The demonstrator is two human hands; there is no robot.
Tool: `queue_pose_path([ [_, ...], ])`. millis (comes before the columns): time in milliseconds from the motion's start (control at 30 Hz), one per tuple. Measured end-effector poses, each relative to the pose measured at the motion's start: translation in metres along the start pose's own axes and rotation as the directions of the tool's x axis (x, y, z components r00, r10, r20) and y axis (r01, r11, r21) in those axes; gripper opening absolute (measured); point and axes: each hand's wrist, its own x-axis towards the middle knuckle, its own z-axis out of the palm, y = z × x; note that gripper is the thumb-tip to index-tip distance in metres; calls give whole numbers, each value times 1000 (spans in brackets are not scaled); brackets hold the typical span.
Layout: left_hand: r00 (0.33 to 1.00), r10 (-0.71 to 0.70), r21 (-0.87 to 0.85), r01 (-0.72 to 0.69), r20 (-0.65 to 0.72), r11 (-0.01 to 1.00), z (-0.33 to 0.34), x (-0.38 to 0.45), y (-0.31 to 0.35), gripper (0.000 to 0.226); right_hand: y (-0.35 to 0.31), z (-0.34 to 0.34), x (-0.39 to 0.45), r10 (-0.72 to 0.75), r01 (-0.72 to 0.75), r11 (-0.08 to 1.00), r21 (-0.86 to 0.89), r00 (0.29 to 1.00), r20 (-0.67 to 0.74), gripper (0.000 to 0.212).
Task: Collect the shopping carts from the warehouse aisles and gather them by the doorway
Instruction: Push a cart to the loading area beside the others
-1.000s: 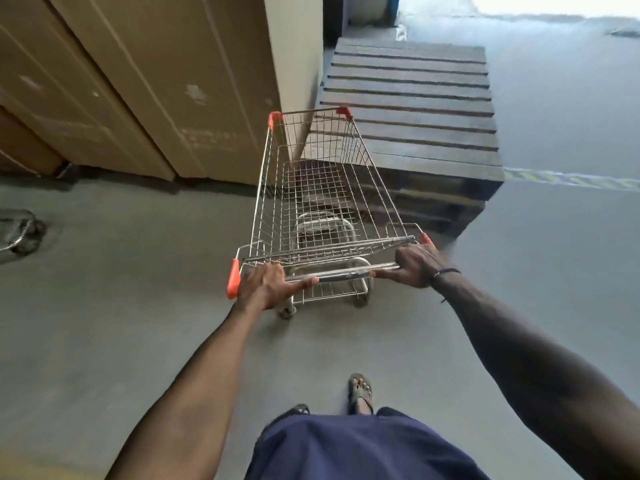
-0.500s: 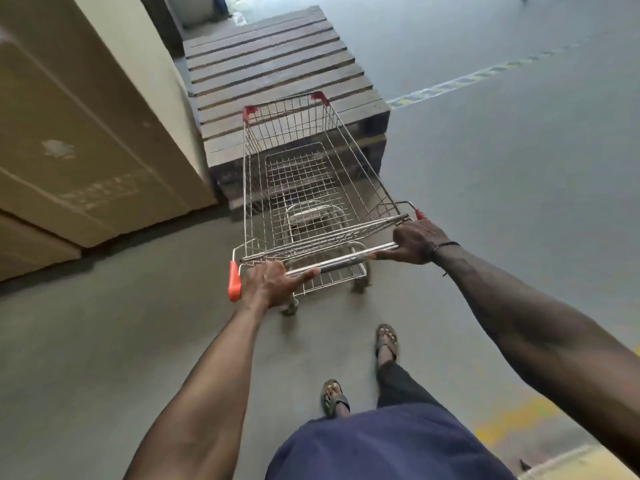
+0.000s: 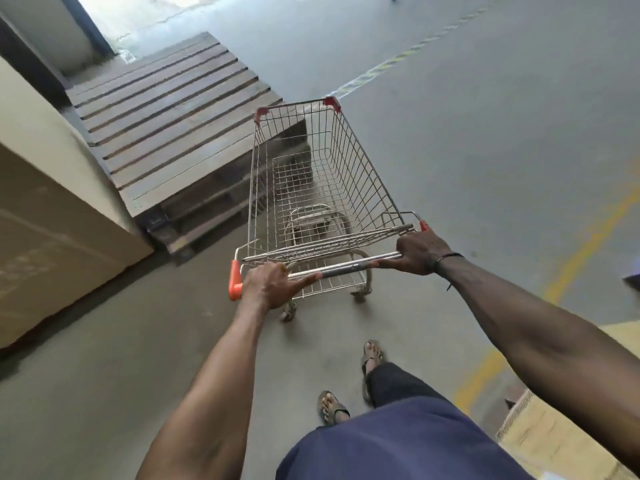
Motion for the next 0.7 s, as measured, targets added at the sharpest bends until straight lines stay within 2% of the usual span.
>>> queue_pose_path([
  [167,990,139,47,-140,13,989,-18,34,32,95,29,-4,-16,123,-123,992,-4,992,7,92],
  [533,956,293,101,-289,-29,952,-40,143,140,100,150,-19,-9,289,-287,957,47,957,-26,96],
  [700,937,350,125,-346,-6,930,-57,198,193,103,200,-32,-1,348,-345,935,77,937,-23,101],
])
